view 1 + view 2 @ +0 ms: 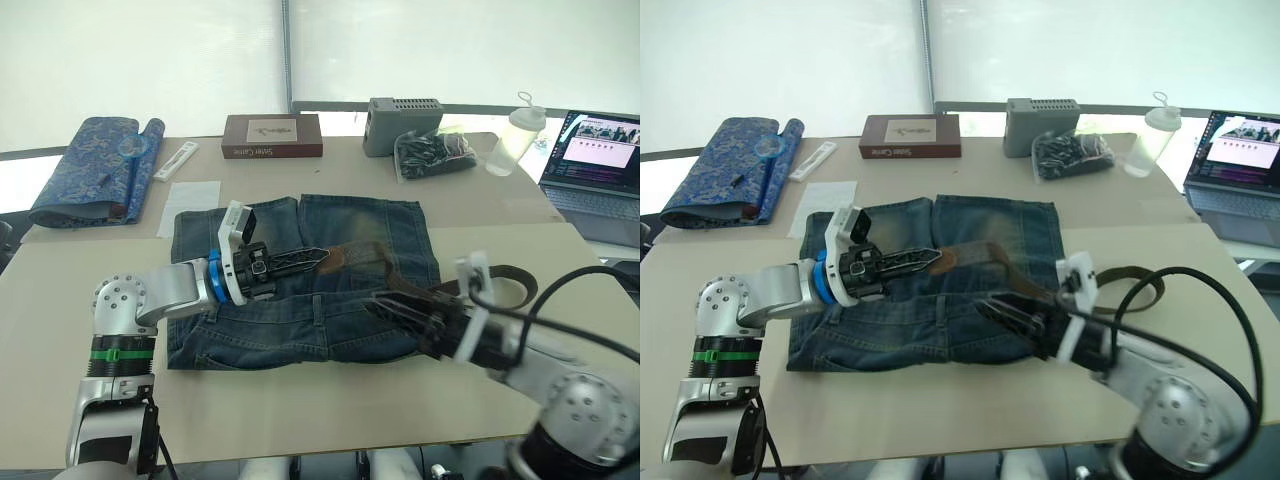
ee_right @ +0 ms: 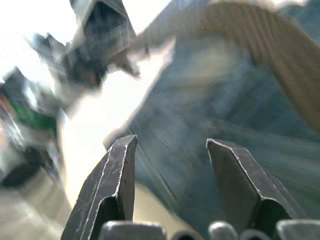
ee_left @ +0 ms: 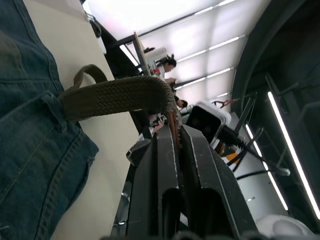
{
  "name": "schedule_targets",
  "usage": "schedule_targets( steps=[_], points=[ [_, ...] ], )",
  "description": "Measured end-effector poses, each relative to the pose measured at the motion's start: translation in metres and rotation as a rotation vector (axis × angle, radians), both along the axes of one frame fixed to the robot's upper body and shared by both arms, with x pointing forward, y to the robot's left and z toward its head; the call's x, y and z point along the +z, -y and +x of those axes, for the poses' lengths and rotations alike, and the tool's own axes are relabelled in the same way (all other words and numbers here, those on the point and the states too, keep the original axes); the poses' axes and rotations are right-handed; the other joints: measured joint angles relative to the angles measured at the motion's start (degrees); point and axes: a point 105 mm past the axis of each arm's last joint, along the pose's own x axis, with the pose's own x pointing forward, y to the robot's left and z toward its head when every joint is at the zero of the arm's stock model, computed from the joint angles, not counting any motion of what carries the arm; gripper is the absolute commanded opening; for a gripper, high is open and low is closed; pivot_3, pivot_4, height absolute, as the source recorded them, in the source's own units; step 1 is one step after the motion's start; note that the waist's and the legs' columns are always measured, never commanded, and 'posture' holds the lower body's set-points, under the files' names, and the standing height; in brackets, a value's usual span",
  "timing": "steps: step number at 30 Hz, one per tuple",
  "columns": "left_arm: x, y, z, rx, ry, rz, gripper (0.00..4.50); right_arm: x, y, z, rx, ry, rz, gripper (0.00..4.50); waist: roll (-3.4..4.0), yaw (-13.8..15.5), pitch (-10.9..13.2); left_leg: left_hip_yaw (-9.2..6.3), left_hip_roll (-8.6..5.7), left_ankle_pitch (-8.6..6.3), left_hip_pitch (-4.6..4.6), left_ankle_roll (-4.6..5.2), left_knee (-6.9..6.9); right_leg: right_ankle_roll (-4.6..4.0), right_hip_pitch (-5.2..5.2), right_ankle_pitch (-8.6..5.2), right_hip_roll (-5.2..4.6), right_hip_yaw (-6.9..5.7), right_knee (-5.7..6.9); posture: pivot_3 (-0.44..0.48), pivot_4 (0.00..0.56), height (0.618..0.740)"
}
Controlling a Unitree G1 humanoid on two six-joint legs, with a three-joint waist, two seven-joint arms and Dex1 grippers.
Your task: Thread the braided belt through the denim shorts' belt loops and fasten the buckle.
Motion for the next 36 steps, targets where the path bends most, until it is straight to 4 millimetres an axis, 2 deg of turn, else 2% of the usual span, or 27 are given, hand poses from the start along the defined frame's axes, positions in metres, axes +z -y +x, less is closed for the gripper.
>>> schedule_targets(
  steps=[3, 9, 13, 19, 24, 36],
  points=[
    [0.000, -0.007, -0.002, -0.005, 0.005, 0.026, 0.00, 0.005, 0.002, 0.014, -0.084, -0.037, 0.089, 2.48, -0.01, 0.1, 0.0, 0.05, -0.17, 0.06, -0.14, -0.05, -0.20, -0.04, -0.31, 0.04, -0.01, 0.21, 0.08, 0.000, 0.150, 0.740],
    [-0.001, -0.018, -0.004, 0.004, 0.007, 0.039, 0.00, 0.012, 0.008, 0.023, -0.126, -0.063, 0.173, 2.48, -0.01, -0.4, 0.0, 0.20, -0.20, 0.13, -0.14, -0.19, -0.67, -0.06, -0.59, 0.03, 0.02, 0.58, 0.04, 0.000, 0.150, 0.740],
    [-0.004, -0.020, -0.005, 0.009, -0.001, 0.041, 0.00, 0.013, 0.008, 0.022, -0.102, -0.082, 0.205, 2.48, -0.01, -0.8, 0.0, 0.26, -0.18, 0.07, -0.14, -0.07, -0.72, -0.06, -0.60, 0.03, 0.02, 0.69, 0.02, 0.000, 0.150, 0.740],
    [-0.004, -0.021, -0.007, 0.002, 0.004, 0.045, 0.00, 0.013, 0.006, 0.010, -0.009, -0.091, 0.179, 2.48, -0.01, -1.3, 0.0, 0.29, -0.13, 0.06, -0.04, -0.01, -0.70, -0.06, -0.49, 0.02, 0.02, 0.74, 0.02, 0.000, 0.150, 0.740],
    [-0.006, -0.020, -0.008, -0.005, -0.002, 0.051, 0.00, 0.022, 0.000, 0.000, 0.054, -0.095, 0.170, 2.48, -0.03, -1.6, 0.0, 0.40, -0.08, 0.05, -0.01, 0.04, -0.68, -0.03, -0.45, 0.01, 0.06, 0.87, 0.01, 0.000, 0.150, 0.740],
    [-0.008, -0.024, -0.011, -0.005, 0.006, 0.068, 0.00, 0.028, -0.009, 0.007, 0.015, -0.183, 0.201, 2.48, -0.05, -1.4, 0.0, 0.61, -0.01, -0.07, -0.05, 0.26, -0.49, 0.08, -0.42, 0.04, 0.15, 0.98, -0.05, 0.000, 0.150, 0.740]
  ],
)
